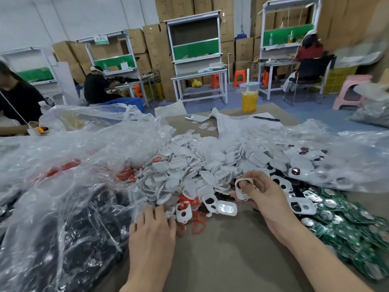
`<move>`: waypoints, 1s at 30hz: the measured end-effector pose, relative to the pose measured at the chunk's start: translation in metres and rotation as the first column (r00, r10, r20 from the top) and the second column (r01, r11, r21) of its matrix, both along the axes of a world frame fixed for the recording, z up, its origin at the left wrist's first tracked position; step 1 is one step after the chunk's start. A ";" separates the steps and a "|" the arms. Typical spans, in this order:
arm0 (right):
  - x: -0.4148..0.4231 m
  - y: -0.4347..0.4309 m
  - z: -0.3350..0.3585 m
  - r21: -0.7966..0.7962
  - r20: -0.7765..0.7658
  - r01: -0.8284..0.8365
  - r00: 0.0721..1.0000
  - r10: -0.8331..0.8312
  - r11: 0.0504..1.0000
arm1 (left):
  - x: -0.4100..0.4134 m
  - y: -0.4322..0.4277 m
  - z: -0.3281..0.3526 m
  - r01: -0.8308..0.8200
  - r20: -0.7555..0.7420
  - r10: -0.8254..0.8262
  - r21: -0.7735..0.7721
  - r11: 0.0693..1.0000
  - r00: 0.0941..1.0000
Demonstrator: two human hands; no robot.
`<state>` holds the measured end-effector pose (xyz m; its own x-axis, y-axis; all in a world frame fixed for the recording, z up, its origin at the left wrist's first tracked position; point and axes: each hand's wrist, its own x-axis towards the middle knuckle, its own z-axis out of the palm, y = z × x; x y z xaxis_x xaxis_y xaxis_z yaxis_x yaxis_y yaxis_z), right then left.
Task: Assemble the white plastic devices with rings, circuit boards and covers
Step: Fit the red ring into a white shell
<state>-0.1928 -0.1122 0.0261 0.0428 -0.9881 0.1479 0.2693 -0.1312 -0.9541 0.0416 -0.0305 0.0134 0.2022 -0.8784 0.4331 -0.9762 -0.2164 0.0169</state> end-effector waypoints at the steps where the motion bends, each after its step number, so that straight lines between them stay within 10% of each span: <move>1: 0.000 -0.001 -0.001 -0.003 -0.002 -0.008 1.000 0.008 1.000 | 0.000 -0.002 -0.002 0.016 0.009 -0.015 -0.026 1.000 1.000; 10: -0.001 -0.016 0.002 0.127 0.385 -0.159 0.917 0.099 0.979 | 0.000 -0.029 -0.008 0.132 -0.027 -0.135 -0.095 0.987 0.990; 30: 0.003 -0.023 0.000 0.135 0.378 -0.214 0.914 0.150 0.967 | -0.016 -0.064 -0.001 0.462 0.125 -0.464 -0.487 0.741 0.877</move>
